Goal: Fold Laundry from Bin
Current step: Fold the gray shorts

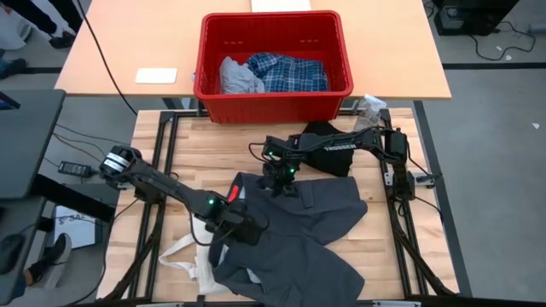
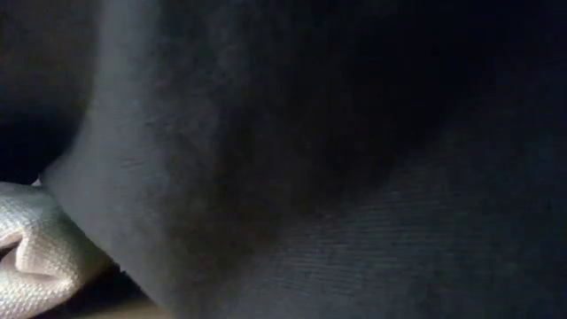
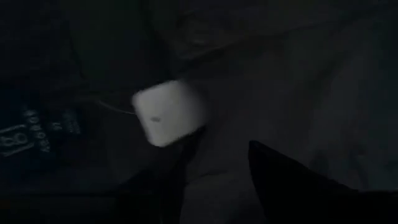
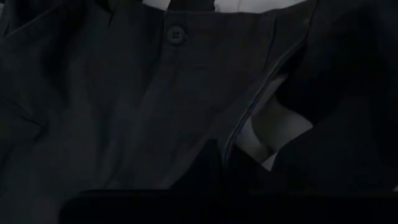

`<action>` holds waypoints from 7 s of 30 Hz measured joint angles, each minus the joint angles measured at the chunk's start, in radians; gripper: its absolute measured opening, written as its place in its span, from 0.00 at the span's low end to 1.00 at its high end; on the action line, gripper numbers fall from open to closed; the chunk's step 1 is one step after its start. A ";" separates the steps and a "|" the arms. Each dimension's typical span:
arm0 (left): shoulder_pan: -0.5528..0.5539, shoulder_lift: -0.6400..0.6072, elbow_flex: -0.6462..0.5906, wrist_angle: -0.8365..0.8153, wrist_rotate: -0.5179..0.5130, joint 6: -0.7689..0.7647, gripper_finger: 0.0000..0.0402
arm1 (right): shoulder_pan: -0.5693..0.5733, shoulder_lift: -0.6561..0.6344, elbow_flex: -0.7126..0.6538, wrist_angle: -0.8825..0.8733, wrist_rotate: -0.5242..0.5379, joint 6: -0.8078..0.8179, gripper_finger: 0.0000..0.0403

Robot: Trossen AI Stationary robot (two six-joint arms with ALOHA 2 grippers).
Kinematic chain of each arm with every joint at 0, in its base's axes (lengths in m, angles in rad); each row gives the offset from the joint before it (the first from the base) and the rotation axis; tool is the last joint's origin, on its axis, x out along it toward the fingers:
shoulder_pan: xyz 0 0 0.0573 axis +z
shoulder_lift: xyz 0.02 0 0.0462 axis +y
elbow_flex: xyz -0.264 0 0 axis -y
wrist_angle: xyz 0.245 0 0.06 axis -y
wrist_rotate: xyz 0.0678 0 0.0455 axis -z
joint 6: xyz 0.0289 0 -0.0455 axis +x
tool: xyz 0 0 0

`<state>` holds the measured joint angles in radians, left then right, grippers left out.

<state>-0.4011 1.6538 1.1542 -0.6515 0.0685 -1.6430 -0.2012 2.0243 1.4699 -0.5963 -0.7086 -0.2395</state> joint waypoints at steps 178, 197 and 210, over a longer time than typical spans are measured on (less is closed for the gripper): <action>0.395 -0.443 -0.132 -0.068 -0.074 0.957 0.30 | 0.193 -1.141 -0.845 -0.391 0.407 0.932 0.62; 0.322 -0.443 -0.132 -0.070 -0.177 0.897 0.30 | 0.362 -1.141 -1.187 0.224 0.488 1.027 0.08; 0.278 -0.415 -0.132 -0.053 -0.084 0.819 0.30 | 0.361 -1.123 -1.071 0.069 0.181 1.090 0.10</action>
<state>-0.1230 1.2385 1.0218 -0.7047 -0.0156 -0.8241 0.1596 0.9014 0.3986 -0.5273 -0.5277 0.8503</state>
